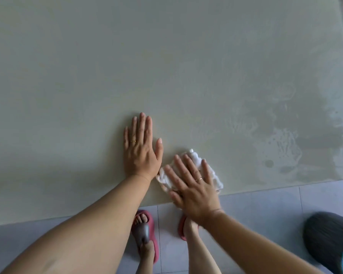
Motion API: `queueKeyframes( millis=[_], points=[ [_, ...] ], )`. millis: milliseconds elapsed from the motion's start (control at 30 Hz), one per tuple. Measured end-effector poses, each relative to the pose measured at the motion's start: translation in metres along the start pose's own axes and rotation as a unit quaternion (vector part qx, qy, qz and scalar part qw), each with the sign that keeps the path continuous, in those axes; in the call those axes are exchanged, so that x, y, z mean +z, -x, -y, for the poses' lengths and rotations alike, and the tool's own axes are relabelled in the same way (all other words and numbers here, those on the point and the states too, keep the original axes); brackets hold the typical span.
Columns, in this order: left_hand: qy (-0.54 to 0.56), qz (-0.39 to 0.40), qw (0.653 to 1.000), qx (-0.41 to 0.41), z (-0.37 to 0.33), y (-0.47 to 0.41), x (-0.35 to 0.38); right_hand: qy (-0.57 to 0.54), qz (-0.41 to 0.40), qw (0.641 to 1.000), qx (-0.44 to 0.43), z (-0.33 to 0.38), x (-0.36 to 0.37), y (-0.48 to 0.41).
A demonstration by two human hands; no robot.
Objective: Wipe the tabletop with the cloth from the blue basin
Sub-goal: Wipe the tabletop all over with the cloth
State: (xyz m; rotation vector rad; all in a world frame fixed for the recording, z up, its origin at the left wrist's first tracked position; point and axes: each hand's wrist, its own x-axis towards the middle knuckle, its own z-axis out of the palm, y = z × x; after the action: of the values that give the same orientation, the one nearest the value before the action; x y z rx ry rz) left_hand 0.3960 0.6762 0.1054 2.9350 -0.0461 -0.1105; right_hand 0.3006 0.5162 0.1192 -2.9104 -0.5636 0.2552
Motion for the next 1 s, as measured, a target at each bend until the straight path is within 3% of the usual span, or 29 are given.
queueKeyframes(
  millis=[33,100,200,267,333,433,500,533,600,667,700,733,800,900,967,1000],
  points=[
    [0.0,0.0,1.0,0.0,0.0,0.0,0.0,0.012,0.001,1.0,-0.027,-0.023,-0.004,-0.001],
    [0.0,-0.002,1.0,0.001,0.0,-0.002,-0.001,0.032,-0.024,0.999,0.017,-0.068,-0.014,-0.006],
    [-0.003,-0.009,1.0,-0.004,0.0,-0.002,0.001,-0.014,-0.024,0.971,0.236,-0.085,-0.022,-0.022],
    [-0.003,-0.014,1.0,0.0,0.001,-0.002,0.002,-0.036,-0.039,0.951,0.305,-0.051,-0.015,-0.028],
    [-0.007,-0.015,1.0,0.0,0.001,-0.002,0.002,-0.037,-0.026,0.98,0.192,-0.017,-0.007,-0.024],
    [-0.011,-0.016,1.0,0.0,0.0,-0.002,0.0,0.01,0.012,0.996,-0.087,-0.033,-0.011,-0.025],
    [-0.014,-0.013,1.0,-0.001,0.0,-0.003,0.0,0.044,0.015,0.989,-0.144,-0.077,-0.021,-0.049],
    [-0.013,-0.01,1.0,-0.003,0.0,-0.003,-0.001,0.046,0.011,0.994,-0.1,-0.099,-0.027,-0.064],
    [-0.014,-0.002,1.0,-0.01,0.0,-0.004,-0.001,0.017,0.009,0.996,0.091,-0.131,-0.036,-0.093],
    [-0.011,0.002,1.0,-0.011,-0.001,-0.003,-0.001,-0.027,-0.009,0.965,0.261,-0.119,-0.035,-0.107],
    [-0.01,0.001,1.0,-0.011,-0.001,-0.003,-0.002,-0.034,-0.021,0.957,0.289,-0.099,-0.031,-0.107],
    [-0.009,-0.001,1.0,-0.011,-0.001,-0.002,-0.003,-0.043,-0.027,0.963,0.266,-0.075,-0.027,-0.102],
    [-0.006,-0.001,1.0,-0.007,-0.002,-0.002,-0.004,-0.041,-0.02,0.992,0.116,-0.035,-0.018,-0.082],
    [-0.004,0.009,1.0,-0.01,-0.003,-0.003,-0.007,0.011,-0.003,0.995,-0.097,-0.053,-0.022,-0.08],
    [-0.004,0.013,1.0,-0.012,-0.003,-0.004,-0.007,0.051,0.014,0.99,-0.129,-0.093,-0.029,-0.099],
    [-0.007,0.014,1.0,-0.012,-0.003,-0.004,-0.007,0.05,0.016,0.995,-0.085,-0.112,-0.034,-0.112]
  ],
)
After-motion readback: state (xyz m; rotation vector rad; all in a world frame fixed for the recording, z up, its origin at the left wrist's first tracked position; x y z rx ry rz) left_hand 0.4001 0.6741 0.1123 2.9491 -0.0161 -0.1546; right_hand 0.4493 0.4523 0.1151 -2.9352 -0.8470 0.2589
